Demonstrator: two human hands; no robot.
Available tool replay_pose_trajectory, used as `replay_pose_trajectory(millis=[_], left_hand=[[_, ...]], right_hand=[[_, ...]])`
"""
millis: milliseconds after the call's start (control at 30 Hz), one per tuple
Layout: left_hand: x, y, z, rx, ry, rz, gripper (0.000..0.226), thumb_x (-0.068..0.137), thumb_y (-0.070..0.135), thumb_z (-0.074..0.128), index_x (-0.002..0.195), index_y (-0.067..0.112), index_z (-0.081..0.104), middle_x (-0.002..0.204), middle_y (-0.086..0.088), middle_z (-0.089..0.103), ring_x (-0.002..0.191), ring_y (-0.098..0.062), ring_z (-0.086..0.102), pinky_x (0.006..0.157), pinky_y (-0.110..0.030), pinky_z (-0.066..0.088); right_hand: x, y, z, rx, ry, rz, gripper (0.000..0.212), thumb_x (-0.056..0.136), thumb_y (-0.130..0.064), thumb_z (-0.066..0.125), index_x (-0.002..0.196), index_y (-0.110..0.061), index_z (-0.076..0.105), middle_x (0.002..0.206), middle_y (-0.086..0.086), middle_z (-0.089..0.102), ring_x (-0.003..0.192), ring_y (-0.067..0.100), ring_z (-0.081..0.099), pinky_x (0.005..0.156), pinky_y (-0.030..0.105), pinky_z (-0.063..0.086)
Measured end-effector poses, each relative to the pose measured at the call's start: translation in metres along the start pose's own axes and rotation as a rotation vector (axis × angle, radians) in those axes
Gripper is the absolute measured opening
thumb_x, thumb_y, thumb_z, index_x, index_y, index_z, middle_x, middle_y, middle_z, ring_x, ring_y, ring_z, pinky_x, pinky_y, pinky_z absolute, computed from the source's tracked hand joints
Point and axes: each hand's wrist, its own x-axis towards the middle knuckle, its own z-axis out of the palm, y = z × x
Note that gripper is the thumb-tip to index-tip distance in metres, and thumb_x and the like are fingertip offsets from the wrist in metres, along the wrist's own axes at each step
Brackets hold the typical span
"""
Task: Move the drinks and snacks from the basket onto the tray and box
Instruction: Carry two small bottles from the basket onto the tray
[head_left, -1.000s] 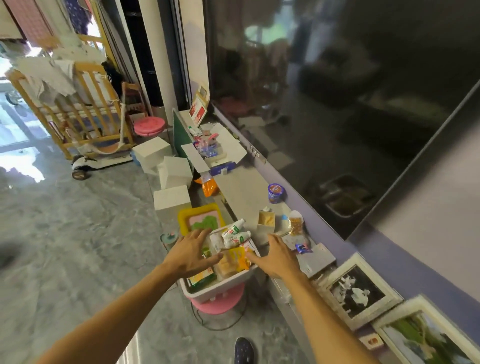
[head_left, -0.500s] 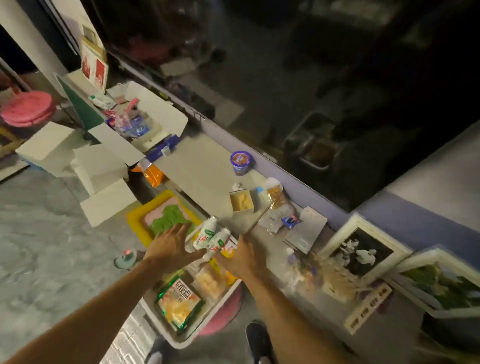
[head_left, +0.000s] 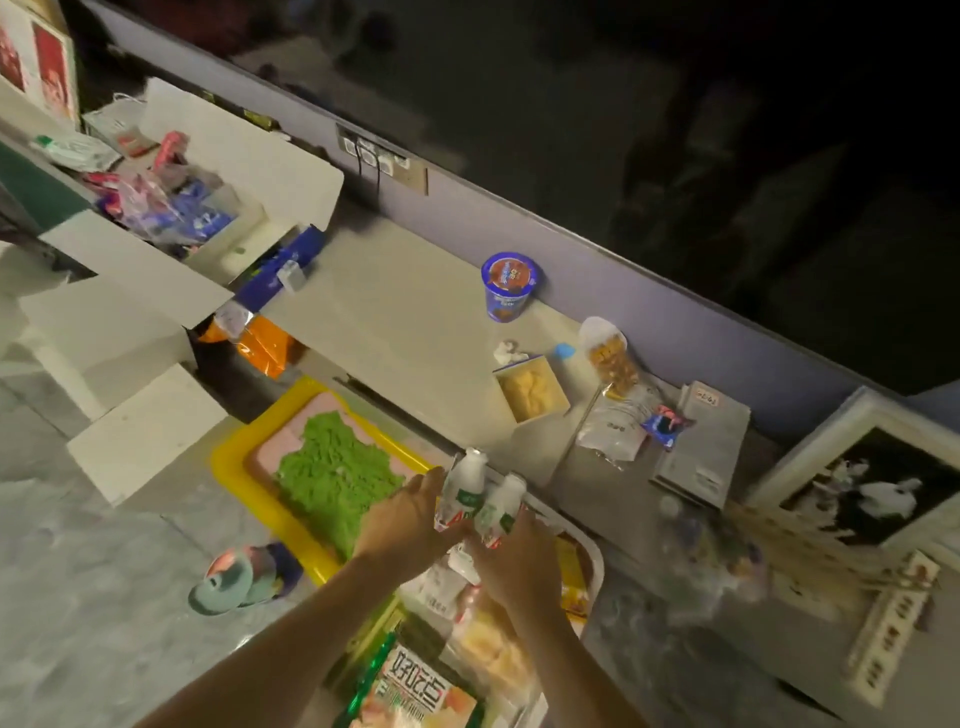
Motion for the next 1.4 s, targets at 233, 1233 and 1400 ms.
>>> replay_pose_trajectory(millis=[233,1233,1400], left_hand=[[0.027,0.005,0.015,-0.180,-0.033,-0.080,0.065,0.087,0.054,0.079,0.138,0.020,0.055,0.116,-0.003,0.073,0.099,-0.027,0.070,0.079,-0.041,0.059],[-0.267,0.409,-0.285,-0.516,0.035,0.816,0.064,0.074,0.037,0.095,0.129,0.027,0.064,0.112,0.010,0.075,0.096,-0.008,0.074,0.089,-0.042,0.065],[-0.325,0.519,-0.249,-0.534,-0.024,0.972,0.064,0.072,0.035,0.096,0.128,0.026,0.065,0.108,0.012,0.075,0.091,-0.002,0.075,0.084,-0.039,0.065]], right_hand=[[0.011,-0.002,0.020,0.260,0.059,0.073,0.067,0.085,-0.057,0.084,0.132,-0.015,0.061,0.120,0.002,0.074,0.106,0.019,0.073,0.088,0.036,0.061],[-0.379,0.103,-0.404,0.603,0.905,-0.155,0.071,0.078,-0.034,0.095,0.133,-0.046,0.050,0.123,-0.023,0.069,0.114,0.004,0.069,0.096,0.034,0.060],[-0.457,0.202,-0.463,0.564,1.059,-0.100,0.069,0.078,-0.034,0.095,0.129,-0.048,0.051,0.104,-0.035,0.065,0.101,-0.003,0.070,0.090,0.035,0.063]])
